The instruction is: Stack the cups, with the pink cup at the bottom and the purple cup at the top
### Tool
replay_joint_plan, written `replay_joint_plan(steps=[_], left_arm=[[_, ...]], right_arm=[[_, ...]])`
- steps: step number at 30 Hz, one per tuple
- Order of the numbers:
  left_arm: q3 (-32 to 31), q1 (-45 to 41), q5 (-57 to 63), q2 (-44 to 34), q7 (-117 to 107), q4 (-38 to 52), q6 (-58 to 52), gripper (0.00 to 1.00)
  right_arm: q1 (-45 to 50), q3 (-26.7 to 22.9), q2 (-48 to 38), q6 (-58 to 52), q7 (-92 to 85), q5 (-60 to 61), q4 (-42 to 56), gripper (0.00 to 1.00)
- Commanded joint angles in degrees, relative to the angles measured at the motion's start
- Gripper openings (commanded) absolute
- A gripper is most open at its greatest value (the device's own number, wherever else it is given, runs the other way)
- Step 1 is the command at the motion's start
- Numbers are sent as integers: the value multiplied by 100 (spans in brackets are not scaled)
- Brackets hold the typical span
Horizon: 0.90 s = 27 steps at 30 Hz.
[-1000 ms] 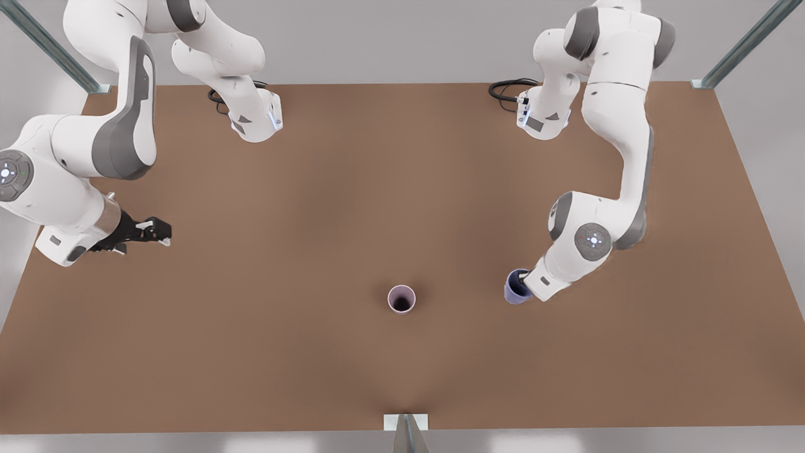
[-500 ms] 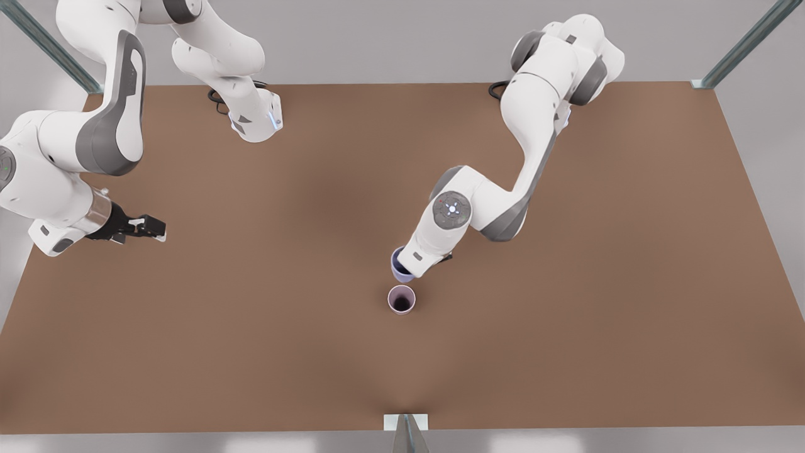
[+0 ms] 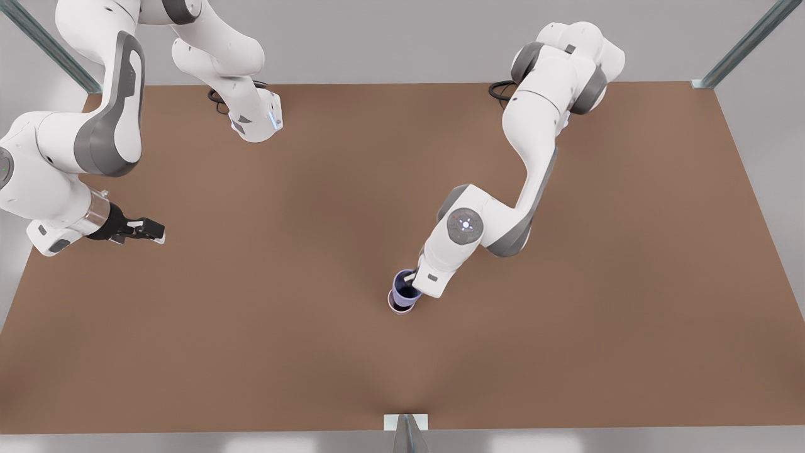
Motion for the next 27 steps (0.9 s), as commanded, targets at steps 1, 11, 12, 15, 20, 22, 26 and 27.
replay_joint_plan(steps=[1,11,12,15,20,22,26,27], left_arm=[[-3,-9,-23,30,-1019,7,177,21],[-3,-71,-40,197,-966,-1,327,21],[-3,-62,-40,188,-957,-10,326,21],[-3,-71,-40,188,-993,-54,265,21],[6,-79,-23,197,-1001,-124,291,21],[6,-88,-23,241,-1001,-142,318,21],[6,-88,-23,249,-1001,-151,326,21],[6,-106,-23,276,-1001,-151,326,21]], right_arm=[[-14,-1,-6,-2,172,4,3,100],[-49,-1,-6,-2,128,13,3,100],[-49,-1,-6,-2,128,13,3,100],[-49,-1,-6,-2,119,13,3,100],[-84,-1,3,-11,93,22,-6,100],[-84,-1,3,-11,93,22,3,100],[-84,-1,3,-11,93,22,3,100],[-84,-1,3,-2,93,22,3,100]])
